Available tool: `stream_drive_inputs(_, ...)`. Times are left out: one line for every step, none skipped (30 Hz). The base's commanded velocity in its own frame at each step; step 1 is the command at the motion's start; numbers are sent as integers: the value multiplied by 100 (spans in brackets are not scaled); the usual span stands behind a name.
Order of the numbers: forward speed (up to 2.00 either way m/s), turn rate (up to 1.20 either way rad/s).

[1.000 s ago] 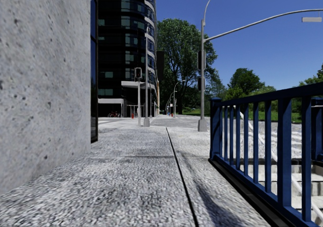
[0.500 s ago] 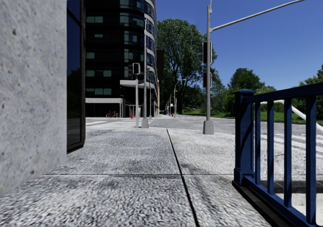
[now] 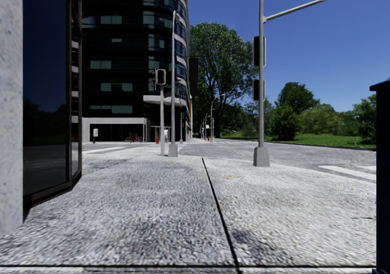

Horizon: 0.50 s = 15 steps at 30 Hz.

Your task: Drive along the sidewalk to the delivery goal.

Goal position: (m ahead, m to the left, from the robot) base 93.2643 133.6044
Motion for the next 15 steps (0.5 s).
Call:
stream_drive_inputs(200, 28)
stream_drive_inputs(200, 28)
stream_drive_inputs(200, 36)
stream_drive_inputs(200, 42)
stream_drive_inputs(200, 44)
stream_drive_inputs(200, 45)
stream_drive_inputs(200, 45)
stream_drive_inputs(200, 45)
stream_drive_inputs(200, 45)
stream_drive_inputs(200, 45)
stream_drive_inputs(200, 45)
stream_drive_inputs(200, 45)
stream_drive_inputs(200, 46)
stream_drive_inputs(200, 46)
stream_drive_inputs(200, 46)
